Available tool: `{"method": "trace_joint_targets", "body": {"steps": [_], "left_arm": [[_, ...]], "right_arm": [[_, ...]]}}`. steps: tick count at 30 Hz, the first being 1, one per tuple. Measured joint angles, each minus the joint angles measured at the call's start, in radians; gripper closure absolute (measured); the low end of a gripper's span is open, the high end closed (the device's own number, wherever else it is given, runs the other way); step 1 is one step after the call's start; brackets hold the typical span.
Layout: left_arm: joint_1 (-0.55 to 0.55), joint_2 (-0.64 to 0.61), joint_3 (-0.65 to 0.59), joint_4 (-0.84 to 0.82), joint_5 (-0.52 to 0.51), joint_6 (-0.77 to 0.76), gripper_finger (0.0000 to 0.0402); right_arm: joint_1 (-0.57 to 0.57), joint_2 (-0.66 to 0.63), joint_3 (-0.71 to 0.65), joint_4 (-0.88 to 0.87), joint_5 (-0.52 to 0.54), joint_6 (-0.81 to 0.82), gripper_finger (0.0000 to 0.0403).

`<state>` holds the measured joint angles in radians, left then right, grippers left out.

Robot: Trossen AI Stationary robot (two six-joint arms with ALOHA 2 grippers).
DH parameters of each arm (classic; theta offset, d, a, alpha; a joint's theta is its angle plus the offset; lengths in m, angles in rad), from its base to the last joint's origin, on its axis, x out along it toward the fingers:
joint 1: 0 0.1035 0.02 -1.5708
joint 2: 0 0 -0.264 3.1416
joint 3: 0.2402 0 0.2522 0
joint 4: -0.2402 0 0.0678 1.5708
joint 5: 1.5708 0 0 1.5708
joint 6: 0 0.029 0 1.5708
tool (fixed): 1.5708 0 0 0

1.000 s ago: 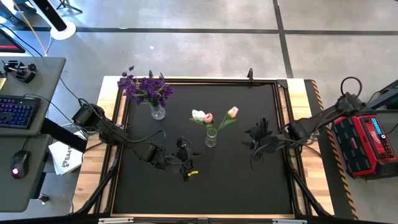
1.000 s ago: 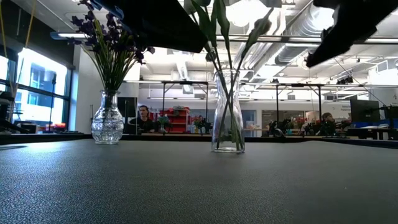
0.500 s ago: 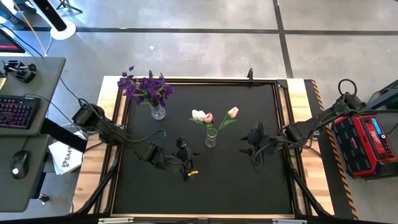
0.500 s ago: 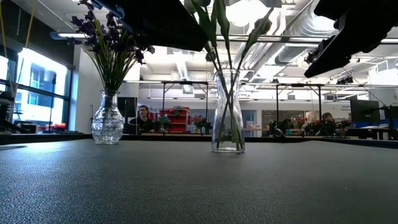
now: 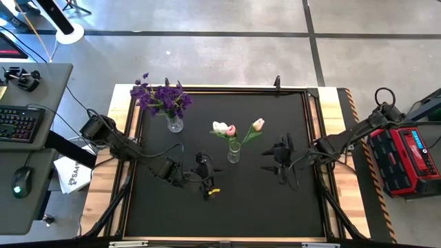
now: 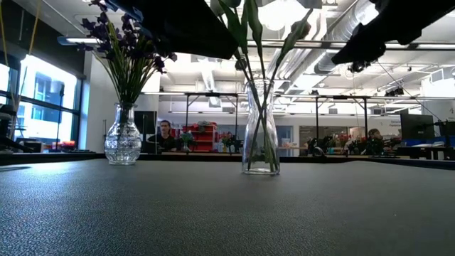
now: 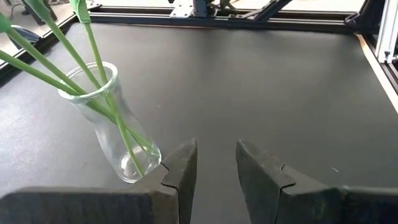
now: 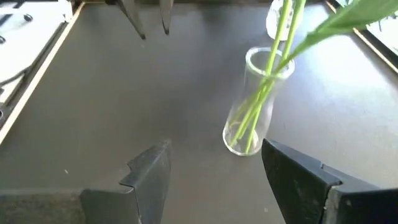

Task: Sort flowers into vase by color
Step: Move the right transparent flower vase to the top right

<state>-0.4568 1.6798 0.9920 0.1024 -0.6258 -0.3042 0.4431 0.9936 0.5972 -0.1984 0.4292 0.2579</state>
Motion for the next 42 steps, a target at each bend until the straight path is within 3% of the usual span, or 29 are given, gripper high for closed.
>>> {"method": "trace_joint_targets", "body": {"steps": [9,18,23,32,42], "left_arm": [[0.001,0.000,0.000,-0.001,-0.010,0.033,0.0300],[0.001,0.000,0.000,-0.001,-0.025,0.041,0.0300],[0.006,0.000,0.000,-0.001,-0.027,0.075,0.0300],[0.008,-0.013,0.000,-0.017,-0.114,0.081,0.0300],[0.003,-0.017,0.000,-0.171,-0.220,0.043,0.0300]], "right_arm": [[-0.017,0.000,0.000,0.020,-0.006,-0.013,0.0162],[-0.079,0.000,0.000,0.041,-0.112,-0.044,0.0127],[-0.102,0.000,0.000,0.062,-0.117,-0.076,0.0121],[-0.125,0.000,0.000,0.066,-0.119,-0.083,0.0120],[-0.129,0.043,0.000,0.075,-0.152,-0.137,0.0120]]}}
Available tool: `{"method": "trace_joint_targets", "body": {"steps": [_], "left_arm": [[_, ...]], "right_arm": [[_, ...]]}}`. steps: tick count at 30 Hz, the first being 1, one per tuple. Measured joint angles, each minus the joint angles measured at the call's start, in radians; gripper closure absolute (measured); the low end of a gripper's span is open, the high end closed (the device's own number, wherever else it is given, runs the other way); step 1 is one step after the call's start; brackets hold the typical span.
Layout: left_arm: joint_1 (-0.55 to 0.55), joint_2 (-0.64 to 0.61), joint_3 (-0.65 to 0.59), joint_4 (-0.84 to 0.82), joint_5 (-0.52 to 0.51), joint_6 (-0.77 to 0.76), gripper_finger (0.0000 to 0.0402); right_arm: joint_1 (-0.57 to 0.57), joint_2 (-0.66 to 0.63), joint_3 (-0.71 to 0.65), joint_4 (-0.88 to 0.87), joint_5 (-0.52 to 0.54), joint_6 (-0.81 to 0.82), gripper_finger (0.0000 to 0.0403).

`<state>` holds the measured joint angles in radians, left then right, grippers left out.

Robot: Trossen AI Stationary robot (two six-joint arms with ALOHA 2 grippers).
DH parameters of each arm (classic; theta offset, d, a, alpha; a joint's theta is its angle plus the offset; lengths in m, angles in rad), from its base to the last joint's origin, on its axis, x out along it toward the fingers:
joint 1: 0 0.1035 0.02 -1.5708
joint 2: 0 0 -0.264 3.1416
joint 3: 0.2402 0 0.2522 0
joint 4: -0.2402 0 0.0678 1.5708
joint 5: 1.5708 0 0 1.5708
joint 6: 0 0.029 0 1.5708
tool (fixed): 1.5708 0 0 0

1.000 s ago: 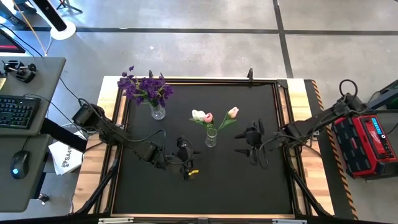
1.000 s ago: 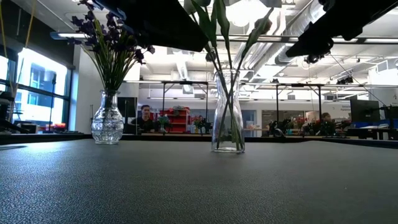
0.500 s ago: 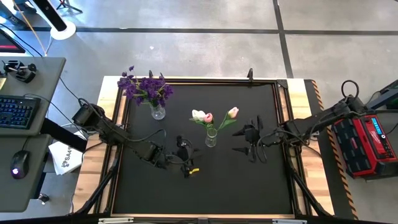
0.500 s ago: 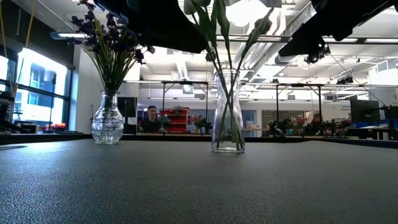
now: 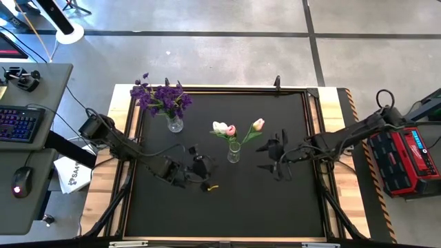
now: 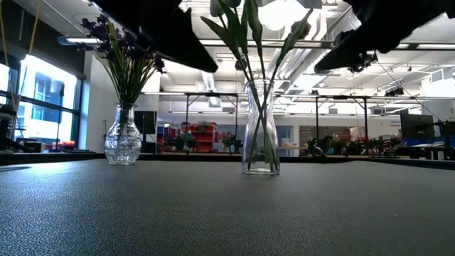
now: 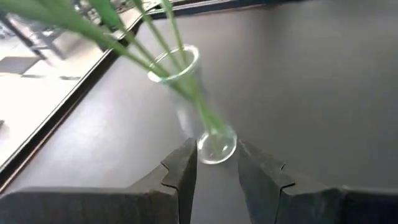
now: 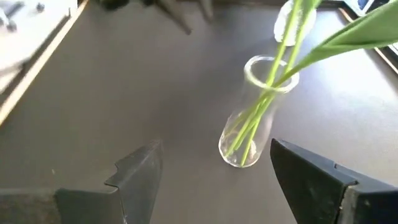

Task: Sort flowers into vase by color
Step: Move the right transparent flower vase to the top right

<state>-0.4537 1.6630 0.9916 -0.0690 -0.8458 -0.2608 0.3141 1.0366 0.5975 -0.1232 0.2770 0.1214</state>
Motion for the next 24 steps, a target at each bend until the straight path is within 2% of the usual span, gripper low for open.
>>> {"method": "trace_joint_targets", "body": {"steps": [7,15,21,24], "left_arm": [[-0.004,0.000,0.000,-0.105,0.000,-0.090,0.0300],[-0.032,0.000,-0.025,-0.094,-0.006,-0.105,0.0300],[-0.027,0.000,-0.161,0.139,0.011,-0.122,0.0300],[-0.027,0.000,-0.228,0.290,0.033,-0.120,0.0300]], "right_arm": [[0.000,0.072,-0.013,0.046,-0.028,-0.052,0.0120],[0.000,0.050,-0.186,0.279,-0.044,-0.021,0.0121],[0.000,0.057,-0.298,0.577,-0.042,-0.021,0.0121],[0.000,0.058,-0.321,0.629,-0.041,-0.033,0.0121]]}}
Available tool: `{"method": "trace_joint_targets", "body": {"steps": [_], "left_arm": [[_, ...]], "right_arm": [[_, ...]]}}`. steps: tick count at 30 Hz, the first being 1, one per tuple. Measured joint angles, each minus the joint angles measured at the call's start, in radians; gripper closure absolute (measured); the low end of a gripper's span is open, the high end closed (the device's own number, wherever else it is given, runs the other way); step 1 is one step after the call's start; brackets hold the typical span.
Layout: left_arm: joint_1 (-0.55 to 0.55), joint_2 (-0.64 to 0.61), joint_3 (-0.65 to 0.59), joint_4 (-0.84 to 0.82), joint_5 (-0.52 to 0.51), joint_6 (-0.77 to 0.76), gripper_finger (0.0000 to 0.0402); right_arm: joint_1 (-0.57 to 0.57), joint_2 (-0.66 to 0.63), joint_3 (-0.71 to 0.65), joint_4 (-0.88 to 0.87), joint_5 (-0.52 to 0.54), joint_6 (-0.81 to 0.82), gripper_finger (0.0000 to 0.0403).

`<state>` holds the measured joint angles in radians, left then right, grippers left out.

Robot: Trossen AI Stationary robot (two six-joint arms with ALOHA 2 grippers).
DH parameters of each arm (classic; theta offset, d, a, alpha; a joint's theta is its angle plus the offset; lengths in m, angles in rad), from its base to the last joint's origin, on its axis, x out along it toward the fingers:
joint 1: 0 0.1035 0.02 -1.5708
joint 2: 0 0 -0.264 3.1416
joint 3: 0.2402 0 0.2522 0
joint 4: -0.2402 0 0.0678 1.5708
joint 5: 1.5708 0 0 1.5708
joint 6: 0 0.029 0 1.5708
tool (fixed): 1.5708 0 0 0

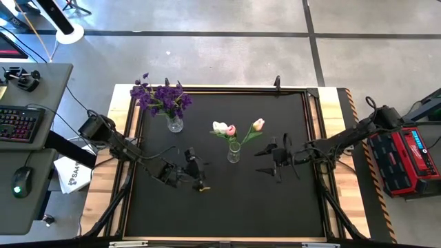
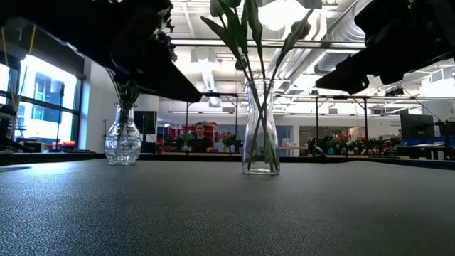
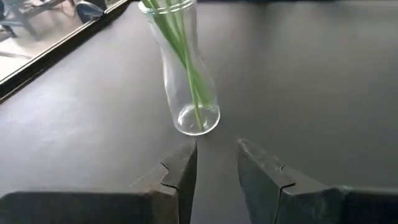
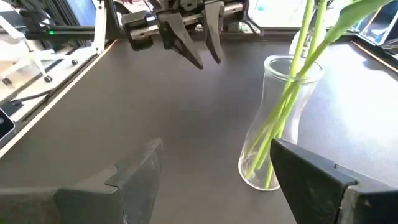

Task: Sort flowers into vase by color
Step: Move the right transparent flower vase to the top right

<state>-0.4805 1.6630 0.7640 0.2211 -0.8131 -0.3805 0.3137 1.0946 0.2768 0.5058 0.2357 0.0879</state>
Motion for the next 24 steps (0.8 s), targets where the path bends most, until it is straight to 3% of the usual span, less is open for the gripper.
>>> {"method": "trace_joint_targets", "body": {"steps": [9,16,24], "left_arm": [[0.000,0.000,-0.060,0.144,-0.005,0.016,0.0300],[0.003,0.000,-0.060,0.144,-0.005,0.016,0.0300],[0.012,0.000,-0.060,0.144,-0.003,0.016,0.0300]], "right_arm": [[-0.041,0.064,0.000,0.104,0.000,-0.019,0.0121],[-0.125,0.207,0.001,0.289,-0.011,-0.018,0.0121],[-0.198,0.410,0.124,0.300,-0.105,-0.010,0.0091]]}}
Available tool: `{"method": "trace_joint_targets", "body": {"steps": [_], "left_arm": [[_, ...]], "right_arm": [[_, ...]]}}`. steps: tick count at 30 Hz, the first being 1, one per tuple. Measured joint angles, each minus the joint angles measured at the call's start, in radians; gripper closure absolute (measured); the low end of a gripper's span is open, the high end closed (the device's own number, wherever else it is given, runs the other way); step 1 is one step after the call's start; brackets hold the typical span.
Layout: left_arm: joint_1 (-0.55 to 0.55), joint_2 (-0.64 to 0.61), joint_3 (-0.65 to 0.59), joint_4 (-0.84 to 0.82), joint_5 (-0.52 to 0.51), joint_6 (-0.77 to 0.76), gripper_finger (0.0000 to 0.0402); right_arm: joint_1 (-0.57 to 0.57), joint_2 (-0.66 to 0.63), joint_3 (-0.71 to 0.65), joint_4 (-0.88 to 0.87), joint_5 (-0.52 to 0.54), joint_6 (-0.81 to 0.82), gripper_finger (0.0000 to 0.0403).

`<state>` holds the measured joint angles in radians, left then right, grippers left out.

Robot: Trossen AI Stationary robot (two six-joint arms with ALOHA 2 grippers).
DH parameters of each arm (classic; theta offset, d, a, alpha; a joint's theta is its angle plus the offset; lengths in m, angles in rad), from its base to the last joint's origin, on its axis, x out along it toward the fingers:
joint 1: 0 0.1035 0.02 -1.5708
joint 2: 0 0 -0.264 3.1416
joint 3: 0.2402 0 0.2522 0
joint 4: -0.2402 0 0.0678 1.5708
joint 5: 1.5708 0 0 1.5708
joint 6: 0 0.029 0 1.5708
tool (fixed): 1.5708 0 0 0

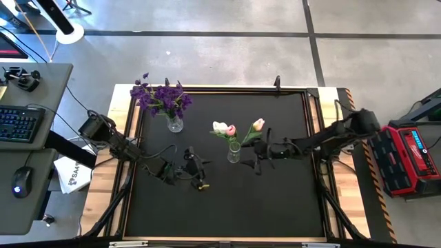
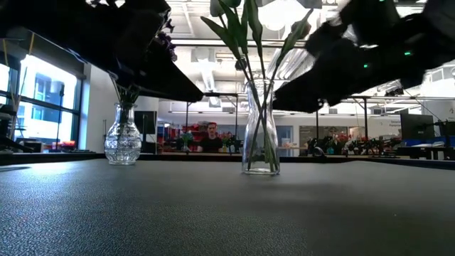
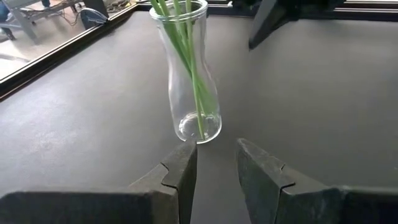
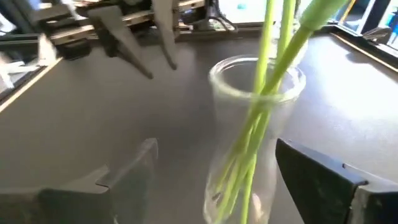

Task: Sort flowers into vase by color
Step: Move the right transparent flower vase to the top right

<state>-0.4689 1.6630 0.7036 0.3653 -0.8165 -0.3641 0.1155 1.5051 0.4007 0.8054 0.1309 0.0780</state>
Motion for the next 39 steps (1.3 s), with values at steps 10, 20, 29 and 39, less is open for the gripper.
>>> {"method": "trace_joint_targets", "body": {"steps": [10,20,29,39], "left_arm": [[0.000,0.000,0.000,0.000,0.003,-0.001,0.0300],[-0.001,0.000,0.000,0.005,0.003,-0.001,0.0300],[-0.003,0.000,0.000,0.001,0.007,-0.002,0.0300],[0.001,0.000,0.000,0.000,0.014,-0.001,0.0300]], "right_arm": [[-0.037,0.151,0.129,0.000,0.012,-0.040,0.0090],[-0.038,0.153,0.131,0.014,0.026,-0.014,0.0210],[-0.104,-0.035,-0.024,0.023,0.086,-0.008,0.0281],[-0.231,-0.623,-0.235,-0.306,0.359,-0.094,0.0277]]}}
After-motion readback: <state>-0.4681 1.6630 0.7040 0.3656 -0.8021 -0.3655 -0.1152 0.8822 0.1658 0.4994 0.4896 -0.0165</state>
